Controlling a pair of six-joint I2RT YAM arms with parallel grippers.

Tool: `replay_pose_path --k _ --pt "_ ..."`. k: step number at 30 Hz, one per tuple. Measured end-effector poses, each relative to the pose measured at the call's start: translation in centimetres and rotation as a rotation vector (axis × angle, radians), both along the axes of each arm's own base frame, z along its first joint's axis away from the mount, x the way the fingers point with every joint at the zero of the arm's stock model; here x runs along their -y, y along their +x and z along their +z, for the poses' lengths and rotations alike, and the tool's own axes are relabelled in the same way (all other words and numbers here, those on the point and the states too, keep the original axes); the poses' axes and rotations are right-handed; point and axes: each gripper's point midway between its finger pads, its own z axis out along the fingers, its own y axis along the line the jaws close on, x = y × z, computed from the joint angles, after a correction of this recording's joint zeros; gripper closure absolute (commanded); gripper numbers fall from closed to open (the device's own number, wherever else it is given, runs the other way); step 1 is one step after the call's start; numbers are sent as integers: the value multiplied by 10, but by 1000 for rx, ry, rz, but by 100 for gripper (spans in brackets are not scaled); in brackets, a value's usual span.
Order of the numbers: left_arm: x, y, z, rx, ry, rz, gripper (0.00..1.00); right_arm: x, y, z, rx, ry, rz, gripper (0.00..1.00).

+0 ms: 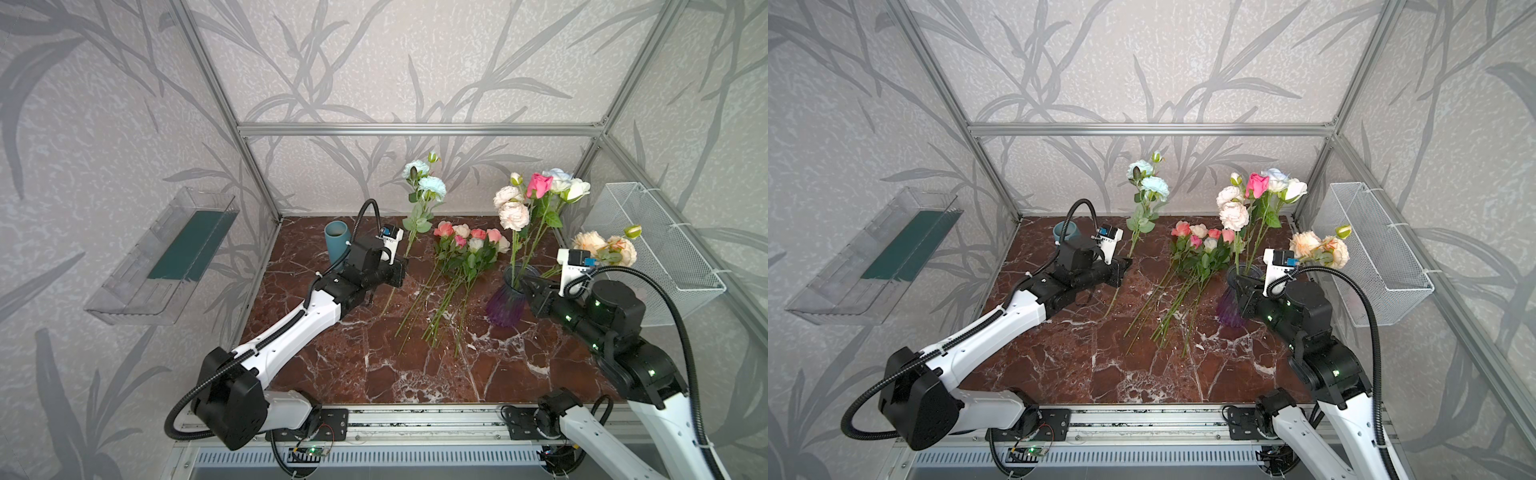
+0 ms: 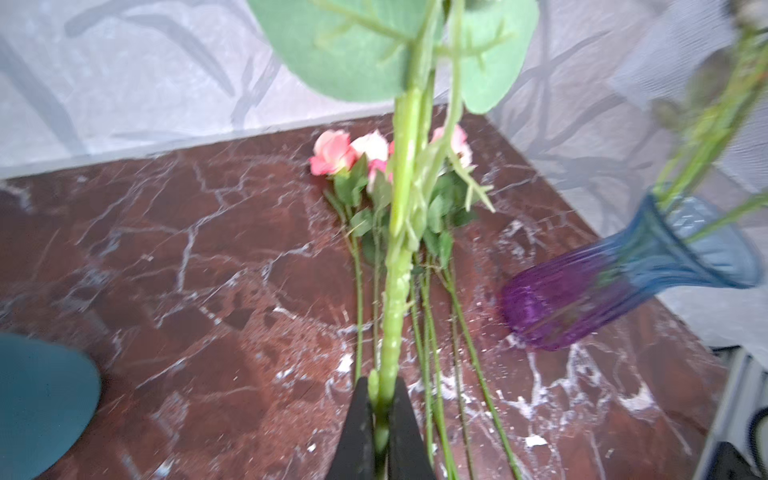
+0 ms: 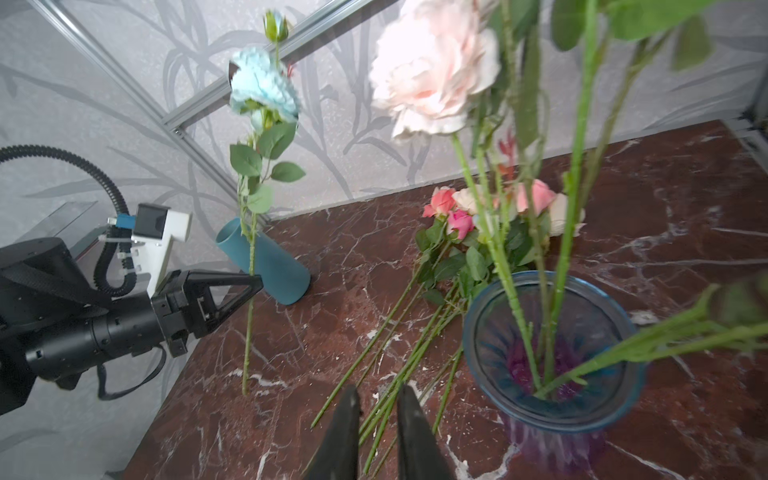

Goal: Arrange the flowers into the vase
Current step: 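Lift the light-blue roses with the left gripper toward the right gripper, then grasp the light-blue rose stems with the right gripper and release the left gripper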

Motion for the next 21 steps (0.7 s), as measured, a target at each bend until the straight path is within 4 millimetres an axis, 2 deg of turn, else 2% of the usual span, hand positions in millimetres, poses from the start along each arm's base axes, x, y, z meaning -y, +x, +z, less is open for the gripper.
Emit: replay_pose_path --k 2,7,11,14,18,21 --pt "10 -11 13 34 -55 -60 100 -17 -2 1 3 -8 56 77" --pt "34 -34 33 77 -142 -188 100 -71 -5 12 36 -31 198 63" --pt "42 -49 40 93 -188 -243 100 -114 8 20 49 -16 279 59" --pt "43 -56 48 113 -210 -263 100 -144 29 13 31 -15 310 59" --pt "41 -61 64 148 -247 -273 100 -166 50 -3 12 -14 310 61" --pt "41 -63 71 155 -278 -277 100 -174 57 0 25 19 310 65"
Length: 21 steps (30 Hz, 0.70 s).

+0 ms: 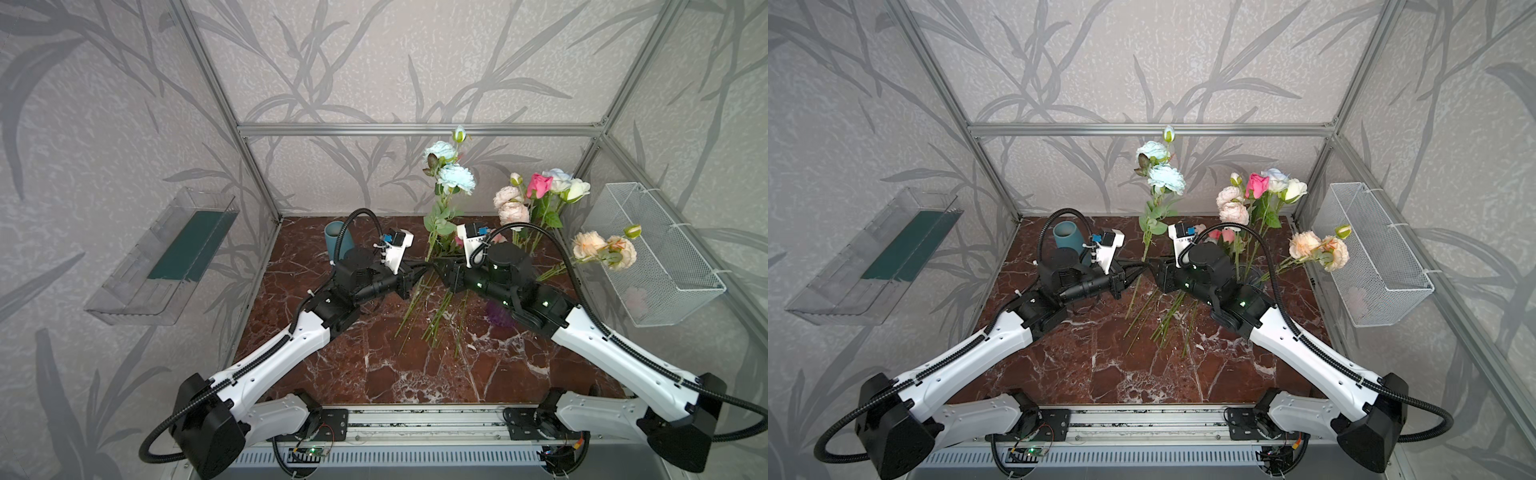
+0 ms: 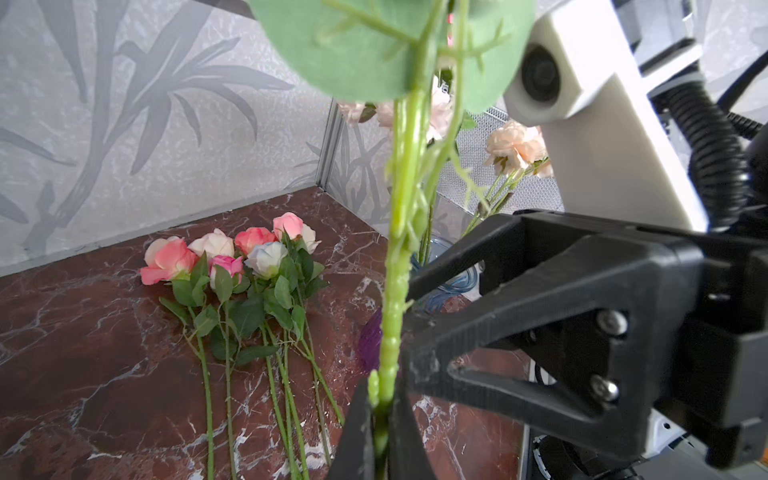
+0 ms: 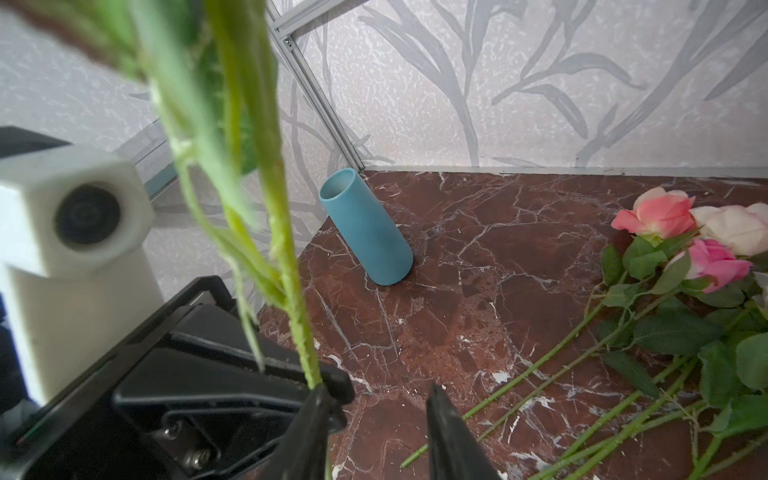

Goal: Arrange the flowers into the vase
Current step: 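Grasp the light-blue rose stems with the right gripper and release the left gripper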

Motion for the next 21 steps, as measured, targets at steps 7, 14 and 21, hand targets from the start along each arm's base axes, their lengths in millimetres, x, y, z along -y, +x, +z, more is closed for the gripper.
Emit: replay_pose_path --k 7,14,21 --pt "0 0 5 -1 -23 -3 100 -6 6 8 12 53 -5 67" --pt "0 -1 5 0 -24 -7 100 -4 4 13 19 48 -4 67" --pt "-2 2 1 -12 -13 11 100 -6 -4 35 48 66 31 70"
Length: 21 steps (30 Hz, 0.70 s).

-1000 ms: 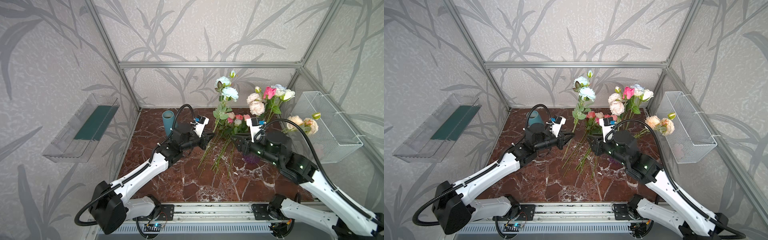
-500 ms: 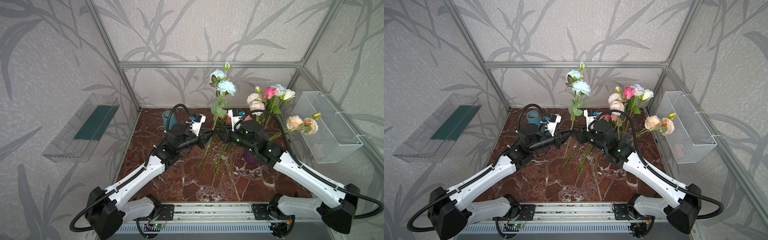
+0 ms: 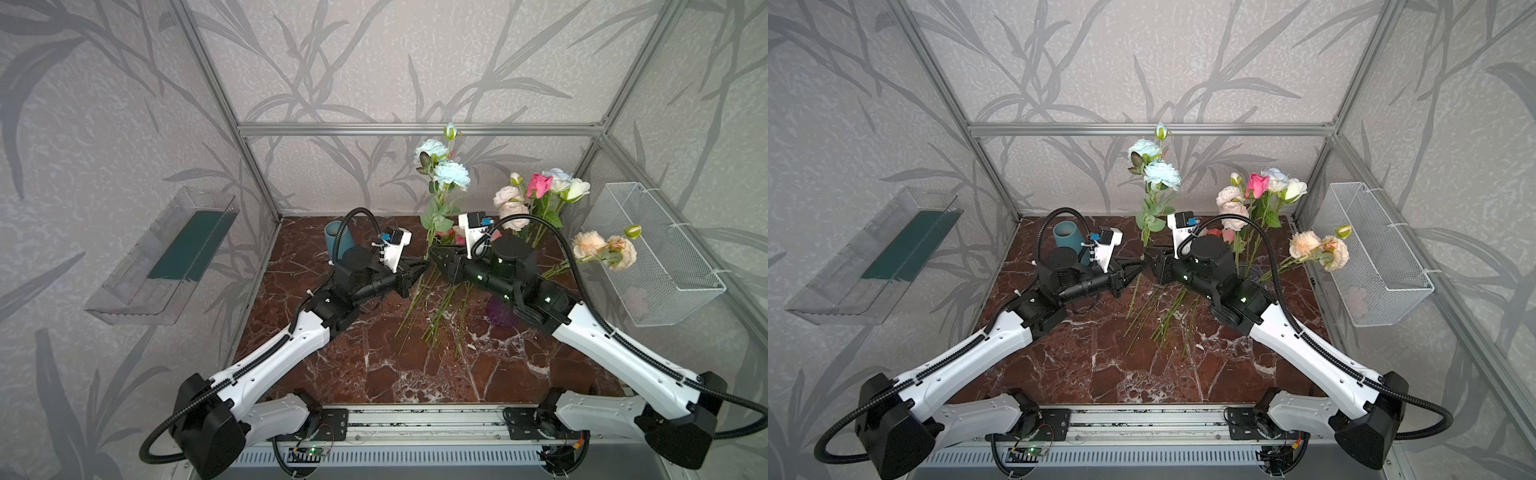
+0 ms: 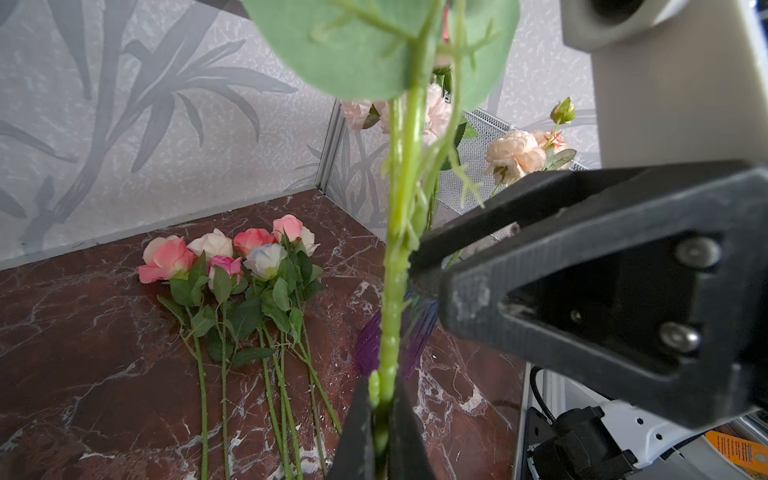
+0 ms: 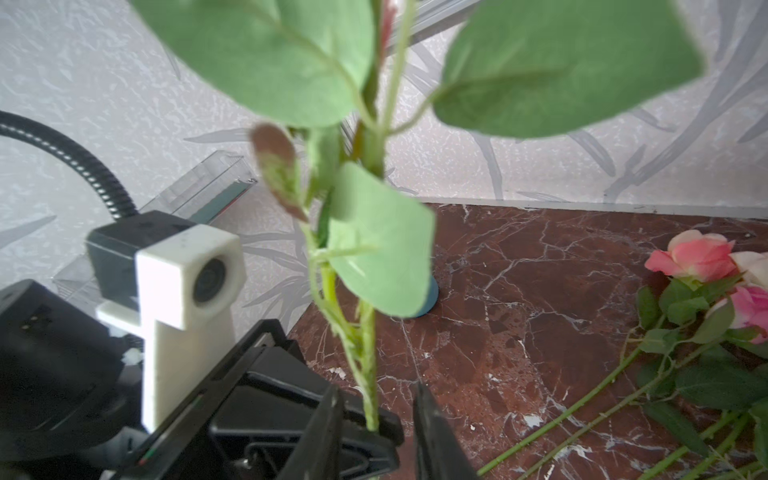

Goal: Arrange the flowers into the vase
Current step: 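Grasp the light-blue rose stems with the right gripper and release the left gripper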

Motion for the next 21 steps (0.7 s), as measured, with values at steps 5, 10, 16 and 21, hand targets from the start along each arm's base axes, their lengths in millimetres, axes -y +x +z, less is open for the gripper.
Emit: replay_pose_path --k 5,10,16,21 --pt "1 0 -1 -7 0 -4 100 -2 1 5 5 2 7 69" --pt "1 0 -1 -8 -1 -4 100 -18 11 -4 -21 -18 25 82" --pt "1 0 -1 -7 -2 -2 93 -23 16 -14 -43 -38 29 97" --pt "-1 3 1 -2 -6 15 38 -20 13 -6 -25 -30 29 97"
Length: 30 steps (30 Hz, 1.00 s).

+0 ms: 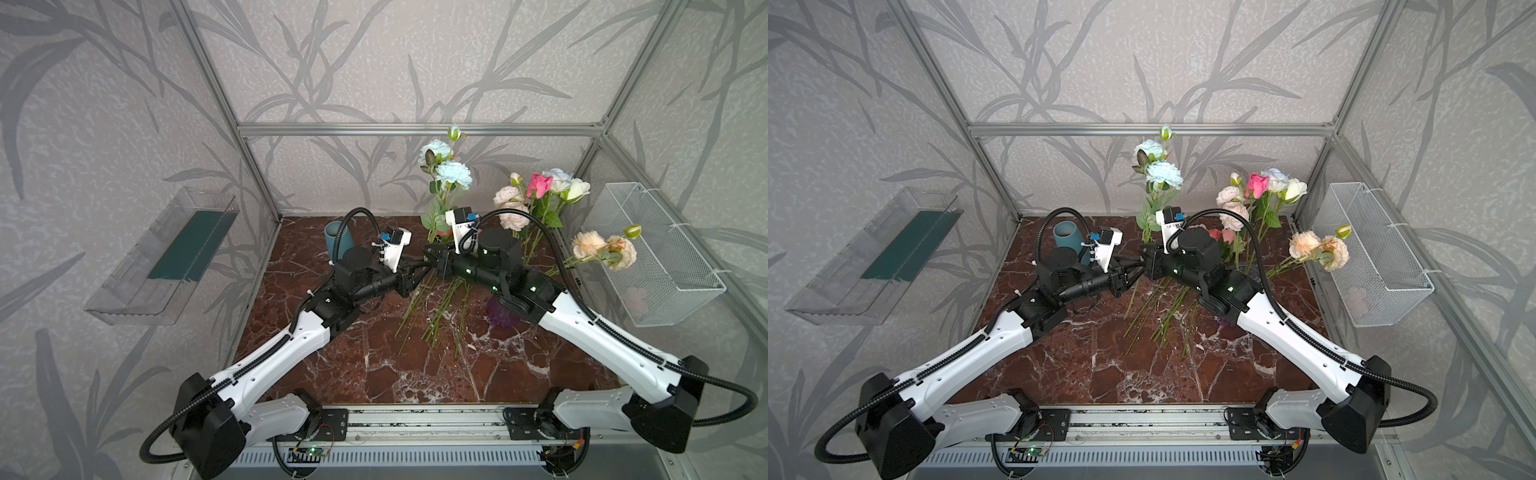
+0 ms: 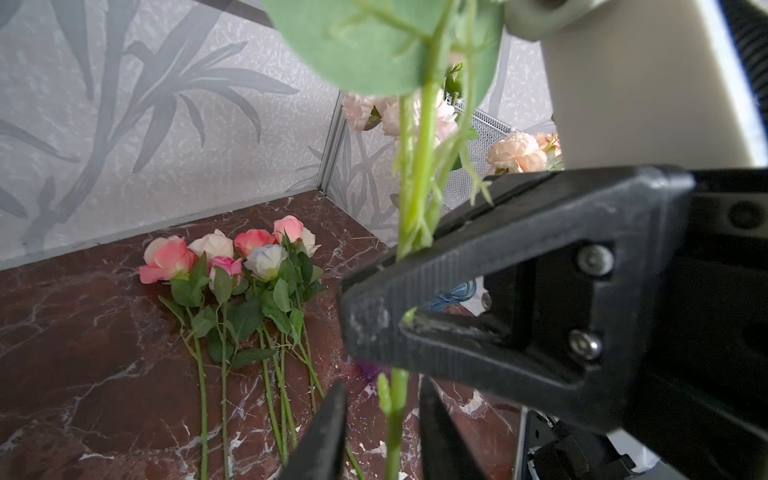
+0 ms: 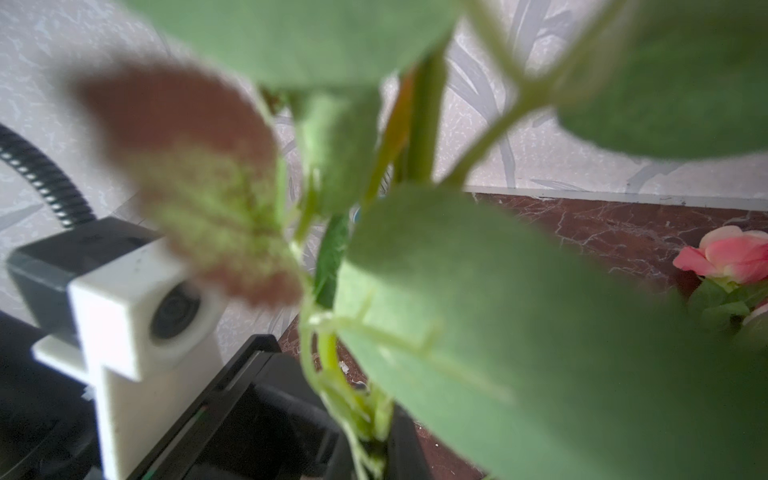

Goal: Arrange the flowers into the vase
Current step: 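Grasp the light-blue rose stems with the right gripper and release the left gripper, then carry the light-blue roses with the right gripper and lower them into the vase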

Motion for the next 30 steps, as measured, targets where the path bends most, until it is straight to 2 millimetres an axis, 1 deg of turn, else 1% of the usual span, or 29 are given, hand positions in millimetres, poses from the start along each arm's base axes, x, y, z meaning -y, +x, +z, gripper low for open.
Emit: replay_pose_path --k 5,8,10,12,15,17,18,20,23,25,26,28,30 --pt "-10 9 -6 -4 5 74 30 15 -3 15 62 -32 -36 97" --pt "-15 13 -6 5 14 127 27 27 1 25 100 -65 -84 96" --pt "-28 25 -8 0 37 227 27 39 2 31 118 -93 -118 96" --pt "-46 43 -19 -36 83 351 28 55 -2 38 145 -119 -157 96" --pt "-71 71 -37 -112 153 509 28 90 -13 54 198 -158 -236 96" --pt "-83 82 -51 -165 177 572 29 121 -22 67 247 -187 -312 95" --pt "-89 86 -56 -184 184 592 29 133 -25 72 265 -200 -346 95" --pt "-98 91 -68 -235 190 628 30 169 -32 84 308 -234 -453 94" --pt "-108 95 -74 -272 180 659 30 216 -41 96 348 -274 -606 94" --pt "-108 95 -74 -283 168 659 30 238 -45 101 364 -293 -682 94" --pt "-107 95 -74 -289 163 656 30 246 -46 102 367 -306 -712 94" --pt "-105 95 -75 -297 155 647 30 253 -42 99 366 -328 -749 94" --pt "-103 94 -76 -306 148 635 30 256 -35 89 353 -361 -770 94"
